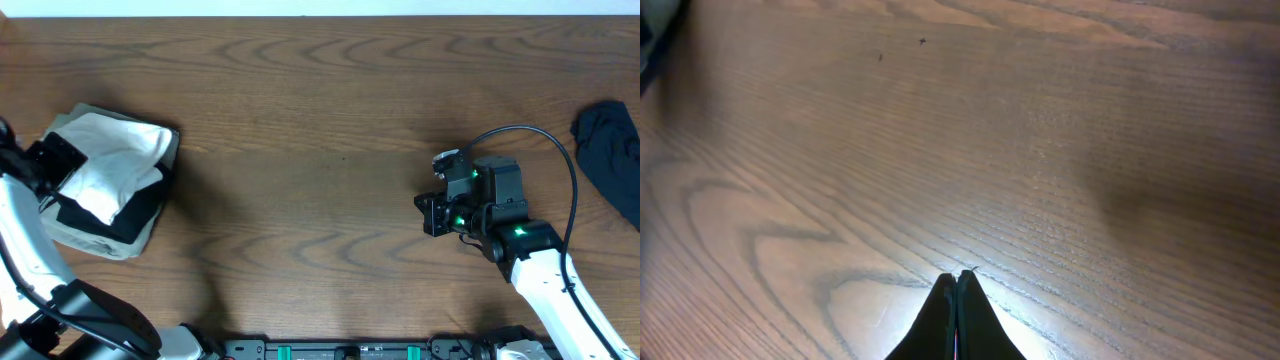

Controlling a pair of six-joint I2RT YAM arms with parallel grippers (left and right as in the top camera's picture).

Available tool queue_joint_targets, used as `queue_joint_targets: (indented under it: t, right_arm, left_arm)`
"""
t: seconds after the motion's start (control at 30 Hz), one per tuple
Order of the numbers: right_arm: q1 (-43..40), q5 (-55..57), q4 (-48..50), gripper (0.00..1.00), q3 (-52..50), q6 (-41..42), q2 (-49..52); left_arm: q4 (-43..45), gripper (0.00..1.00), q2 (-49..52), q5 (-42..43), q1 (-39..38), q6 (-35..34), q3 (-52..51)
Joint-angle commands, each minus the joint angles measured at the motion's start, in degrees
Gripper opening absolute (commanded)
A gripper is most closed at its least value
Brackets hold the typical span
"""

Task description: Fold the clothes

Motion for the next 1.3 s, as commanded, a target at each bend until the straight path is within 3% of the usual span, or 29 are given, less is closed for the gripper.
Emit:
queue_joint_targets:
  t: [0.0,0.2,0.33,0.63,0.7,0.77,0.87,1.0,1.27]
  right_arm:
    - [-0.33,0.17,-0.22,0.01,0.02,-0.96,-0.48]
    - [-0.33,0.17,-0.2,0.01,0.02,-0.98,-0.48]
    - [-0.33,1.18,0.26,0.03,0.02,-0.96,-0.48]
    - [-0.33,10.36,-0.68,0.15,2.54,0.9,-0.48]
    - [-0.33,12.28,-1.49,0.23,3.39,1.46,-0.48]
    - [-0.33,13.99,-2.51,0.45,4.42,1.44,-0.48]
    - [-0.31,14.08,-2.97,0.99,5.84,0.15,-0.48]
    - [-0.33,14.05,-1.01,0.99,7.43,0.13,-0.66]
    - [-0.83,14.75,-0.94,0.99,13.55,-1.84,-1.22]
  left_arm:
    - [-0.33,0.98,0.37,-0.66,1.38,-4.35,-0.09]
    - [-0.13,0.98,0.31,6.1,1.05,-5.33,-0.09]
    - [1.25,0.98,-0.76,13.53,-1.33,-1.64,-0.09]
    - [1.16,0.98,-8.57,12.04,-18.38,6.69,-0.09]
    - [0.22,0.98,-10.12,11.28,-23.71,10.08,-0.09]
    - [-0.66,0.98,-11.45,11.3,-28.17,12.66,-0.09]
    - [-1.42,0.98,-13.03,11.32,-33.66,12.96,-0.09]
    - [-1.51,0.98,-13.27,11.32,-37.79,12.96,-0.09]
    - [-1.4,0.98,-13.53,11.54,-38.47,12.33,0.11]
